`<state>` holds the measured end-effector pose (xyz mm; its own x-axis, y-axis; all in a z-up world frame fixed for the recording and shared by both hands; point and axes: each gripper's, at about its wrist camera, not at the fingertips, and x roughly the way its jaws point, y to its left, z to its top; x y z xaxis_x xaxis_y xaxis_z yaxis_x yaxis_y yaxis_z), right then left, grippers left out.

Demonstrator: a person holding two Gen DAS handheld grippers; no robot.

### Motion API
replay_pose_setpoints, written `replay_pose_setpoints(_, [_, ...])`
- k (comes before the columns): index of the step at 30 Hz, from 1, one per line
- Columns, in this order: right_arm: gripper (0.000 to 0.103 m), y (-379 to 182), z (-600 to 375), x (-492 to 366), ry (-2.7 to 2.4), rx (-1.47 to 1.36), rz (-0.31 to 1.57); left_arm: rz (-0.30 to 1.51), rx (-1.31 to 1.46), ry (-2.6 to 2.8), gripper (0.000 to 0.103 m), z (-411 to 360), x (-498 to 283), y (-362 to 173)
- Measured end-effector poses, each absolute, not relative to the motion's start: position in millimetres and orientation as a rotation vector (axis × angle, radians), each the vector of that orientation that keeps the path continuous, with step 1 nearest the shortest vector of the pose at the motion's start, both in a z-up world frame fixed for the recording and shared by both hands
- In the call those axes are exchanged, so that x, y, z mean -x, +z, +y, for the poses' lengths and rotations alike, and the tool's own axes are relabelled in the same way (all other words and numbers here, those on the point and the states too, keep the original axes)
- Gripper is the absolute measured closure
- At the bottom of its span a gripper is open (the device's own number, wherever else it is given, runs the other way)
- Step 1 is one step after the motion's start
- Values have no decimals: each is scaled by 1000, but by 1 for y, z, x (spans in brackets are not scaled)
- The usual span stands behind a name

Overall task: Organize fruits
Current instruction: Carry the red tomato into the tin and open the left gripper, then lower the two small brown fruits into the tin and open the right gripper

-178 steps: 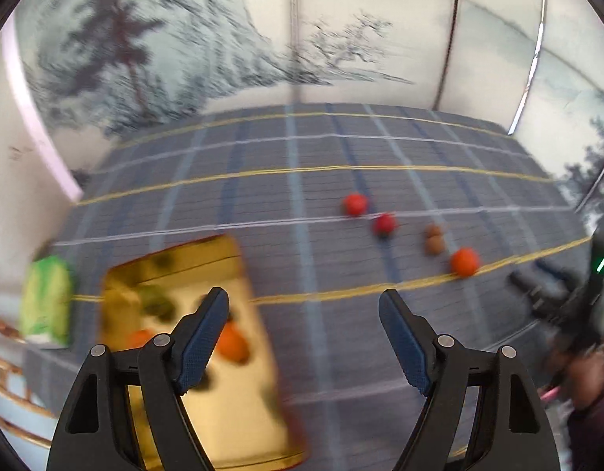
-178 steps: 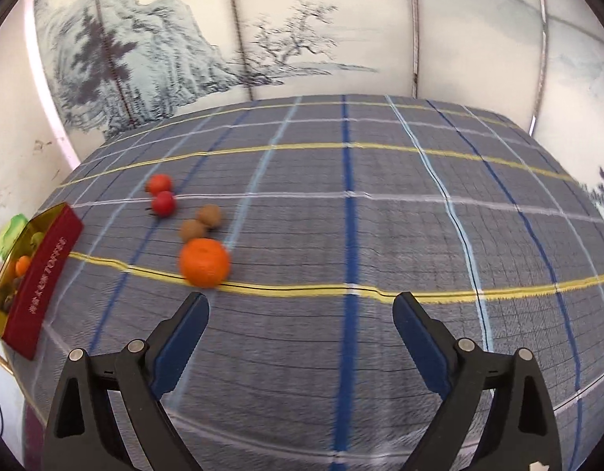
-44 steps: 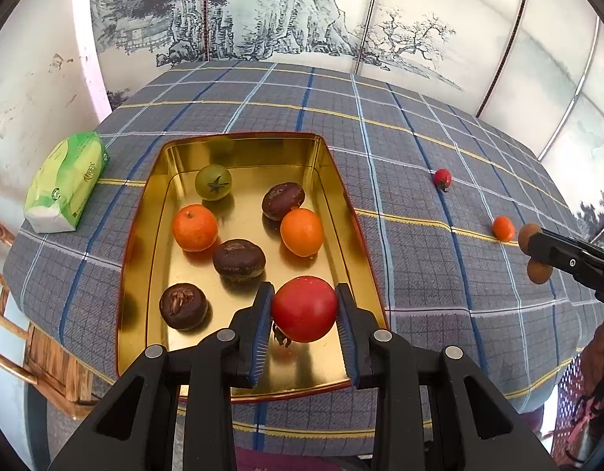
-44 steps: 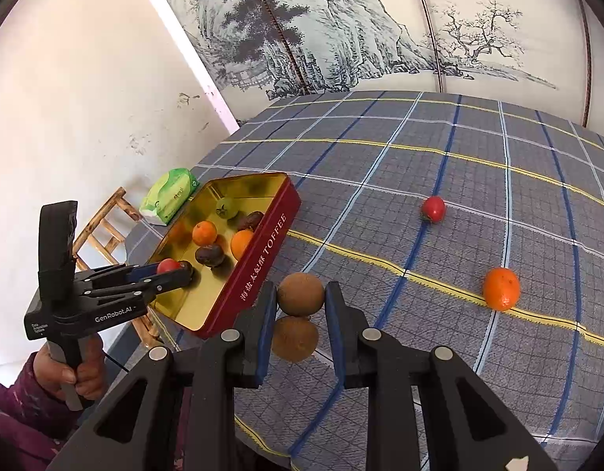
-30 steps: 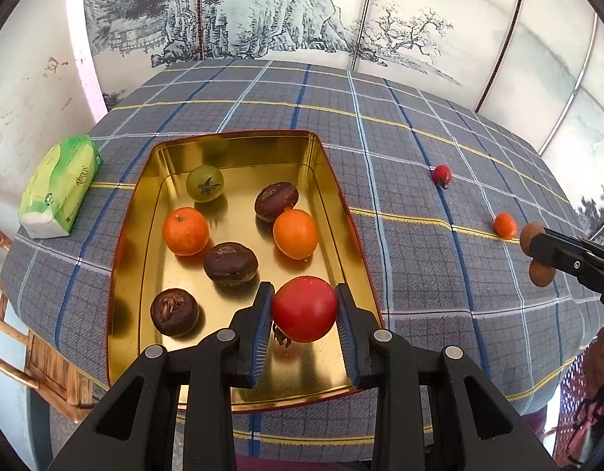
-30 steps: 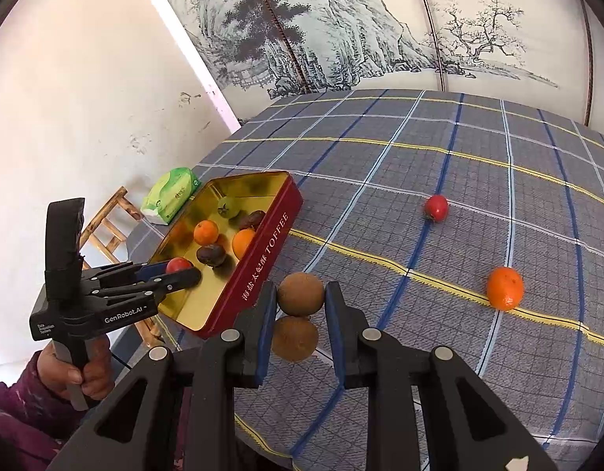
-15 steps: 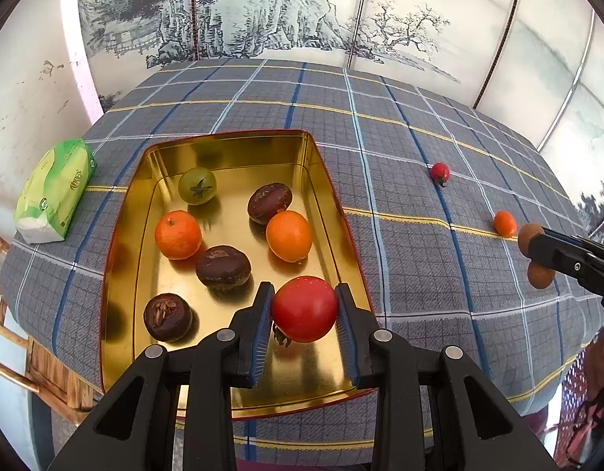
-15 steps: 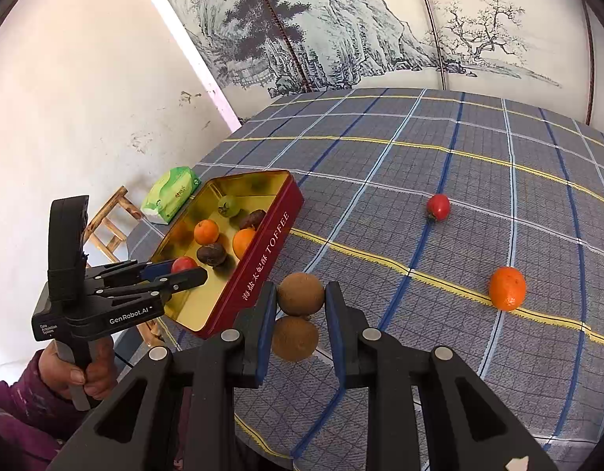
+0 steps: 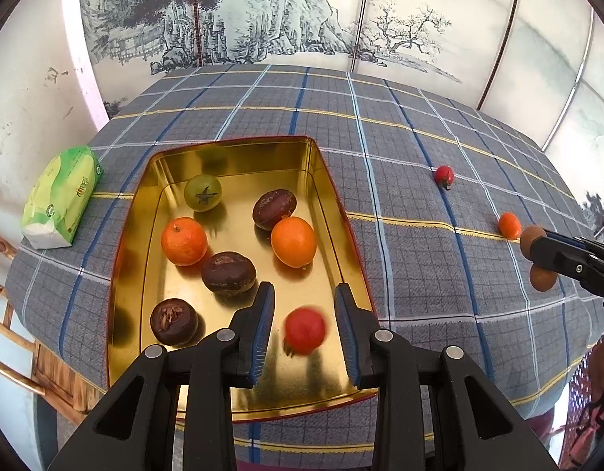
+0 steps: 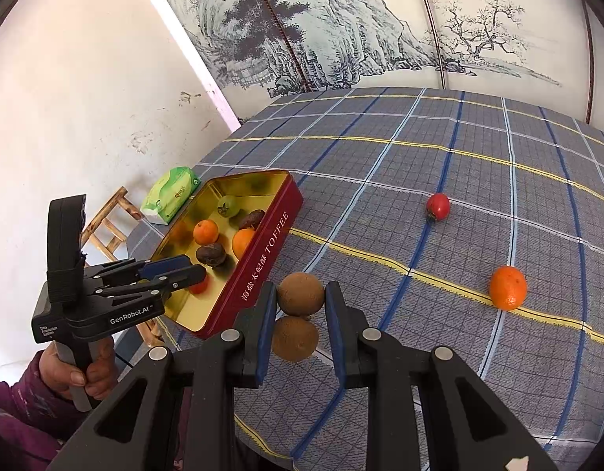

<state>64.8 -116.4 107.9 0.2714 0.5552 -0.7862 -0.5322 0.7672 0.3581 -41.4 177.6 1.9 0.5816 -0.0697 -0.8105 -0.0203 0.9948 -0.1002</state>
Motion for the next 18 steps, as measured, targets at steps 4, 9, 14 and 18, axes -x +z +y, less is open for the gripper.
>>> replay_pose_setpoints(4, [80,108,-116,-65,733,-25,1069,945,93,-23,70,178,42,3])
replay_pose_setpoints(9, [80,108,-116,-65,733,-27,1069,940,89,-12,70,179,43,3])
replay_pose_setpoints(14, [80,108,-114,-64,734,-27,1070,935,90,9,70,182,44,2])
replay_pose_setpoints(18, [80,107,-108,-60,743,-21,1070,931,88,29,70,186,45,1])
